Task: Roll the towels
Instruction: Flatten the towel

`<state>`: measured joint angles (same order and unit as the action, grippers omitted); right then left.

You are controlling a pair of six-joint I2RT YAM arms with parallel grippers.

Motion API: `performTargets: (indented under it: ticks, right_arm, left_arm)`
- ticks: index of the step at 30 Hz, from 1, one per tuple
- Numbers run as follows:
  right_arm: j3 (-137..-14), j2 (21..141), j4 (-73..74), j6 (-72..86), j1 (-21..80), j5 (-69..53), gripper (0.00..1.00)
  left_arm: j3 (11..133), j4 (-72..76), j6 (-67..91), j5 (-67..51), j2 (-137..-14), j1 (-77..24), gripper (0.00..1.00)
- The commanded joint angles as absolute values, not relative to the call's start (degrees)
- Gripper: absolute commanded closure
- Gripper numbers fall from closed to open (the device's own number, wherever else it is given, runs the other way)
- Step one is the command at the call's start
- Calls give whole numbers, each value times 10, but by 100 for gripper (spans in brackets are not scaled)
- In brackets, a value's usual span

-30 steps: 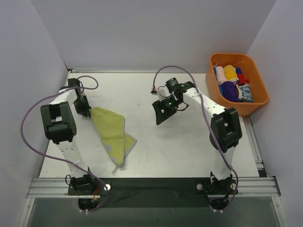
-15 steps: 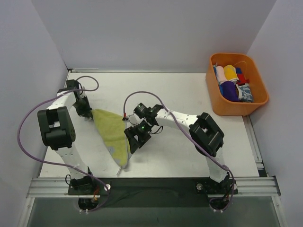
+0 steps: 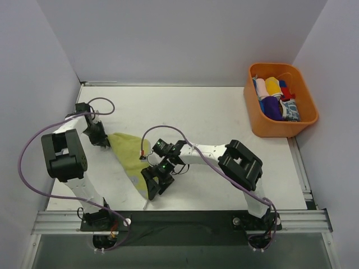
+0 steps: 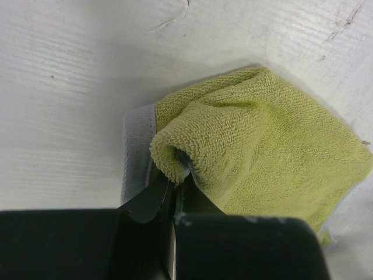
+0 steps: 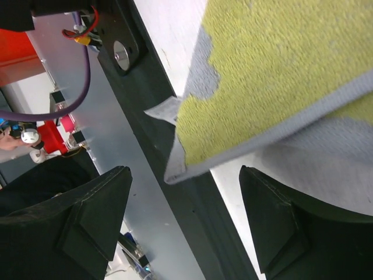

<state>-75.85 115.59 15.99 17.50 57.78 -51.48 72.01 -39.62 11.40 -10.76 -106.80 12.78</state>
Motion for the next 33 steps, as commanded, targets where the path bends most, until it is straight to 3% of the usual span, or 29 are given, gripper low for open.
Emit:
performTargets:
  ticks: [1,2,4,5,7,8,14,19,25,33]
  right_arm:
    - [-769,1140,137,210,586,-525,24]
    - [-772,1143,137,213,585,-522,26]
    - [-774,1147,139,207,582,-514,39]
    - [-779,1146,139,206,579,-515,56]
    - [-787,1145,141,205,572,-538,81]
    - [-795,1143,148,203,561,-546,100]
    - [-784,1041,161,164,472,-577,100]
    - [-849,993,234,85,310,-575,100]
    - [-999,1137,359,-45,188,-493,100]
    - [-1200,1317,361,-59,149,-316,100]
  left_arm:
    - [709,-368,117,-124,-1031,133,100]
    - [708,-367,117,-127,-1028,132,100]
    - [708,-367,116,-126,-1023,132,100]
    - [709,-367,115,-125,-1021,133,100]
    - [712,-367,113,-122,-1018,132,100]
    - [713,-367,111,-125,-1017,133,100]
    - [725,-367,85,-130,-1024,133,100]
    - [739,-367,44,-156,-1033,131,100]
    - [751,-364,15,-185,-1039,121,100]
    - [770,-365,11,-192,-1063,90,100]
